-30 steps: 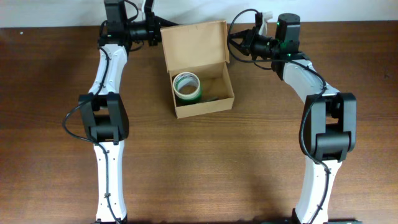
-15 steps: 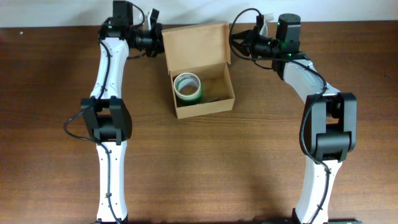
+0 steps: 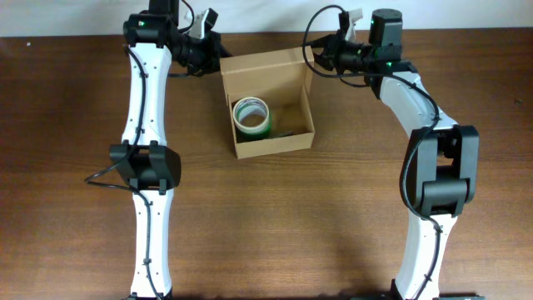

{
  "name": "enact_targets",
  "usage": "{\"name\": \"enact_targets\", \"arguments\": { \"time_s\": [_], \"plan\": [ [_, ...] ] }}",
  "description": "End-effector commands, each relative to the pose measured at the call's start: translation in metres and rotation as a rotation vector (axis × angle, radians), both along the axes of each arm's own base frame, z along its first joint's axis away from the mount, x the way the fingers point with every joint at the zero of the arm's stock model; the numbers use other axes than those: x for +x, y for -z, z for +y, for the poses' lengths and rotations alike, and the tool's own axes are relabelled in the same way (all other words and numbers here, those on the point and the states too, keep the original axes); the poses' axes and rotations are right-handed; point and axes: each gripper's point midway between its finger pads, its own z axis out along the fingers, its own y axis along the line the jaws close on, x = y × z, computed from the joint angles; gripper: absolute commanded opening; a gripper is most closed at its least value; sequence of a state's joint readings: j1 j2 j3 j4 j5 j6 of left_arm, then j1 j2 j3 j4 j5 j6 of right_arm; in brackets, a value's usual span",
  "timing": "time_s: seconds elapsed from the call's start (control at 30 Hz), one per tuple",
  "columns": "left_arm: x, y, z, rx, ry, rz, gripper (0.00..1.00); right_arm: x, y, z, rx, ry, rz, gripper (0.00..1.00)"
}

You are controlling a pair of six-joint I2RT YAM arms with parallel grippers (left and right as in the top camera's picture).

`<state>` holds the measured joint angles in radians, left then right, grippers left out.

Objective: Pack container
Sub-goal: 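Press the lid down over the box with both grippers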

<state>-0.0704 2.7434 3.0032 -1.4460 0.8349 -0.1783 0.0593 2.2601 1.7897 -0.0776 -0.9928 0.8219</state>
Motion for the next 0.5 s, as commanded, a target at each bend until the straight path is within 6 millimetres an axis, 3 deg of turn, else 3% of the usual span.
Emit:
{"name": "enact_targets", "arguments": {
  "time_s": [0.0, 0.23, 0.47],
  "plan": [
    [-0.011, -0.021, -0.002, 0.083, 0.034, -0.079, 0.02, -0.009, -0.002, 0.012, -0.078, -0.097, -0.096, 0.04],
    [-0.035, -0.025, -0.004, 0.22, 0.053, -0.06, 0.02, -0.032, -0.006, 0.024, -0.234, -0.18, -0.096, 0.04],
    [-0.044, -0.027, -0.008, 0.282, 0.066, -0.062, 0.02, -0.063, -0.009, 0.014, -0.583, -0.22, -0.044, 0.04]
  ]
}}
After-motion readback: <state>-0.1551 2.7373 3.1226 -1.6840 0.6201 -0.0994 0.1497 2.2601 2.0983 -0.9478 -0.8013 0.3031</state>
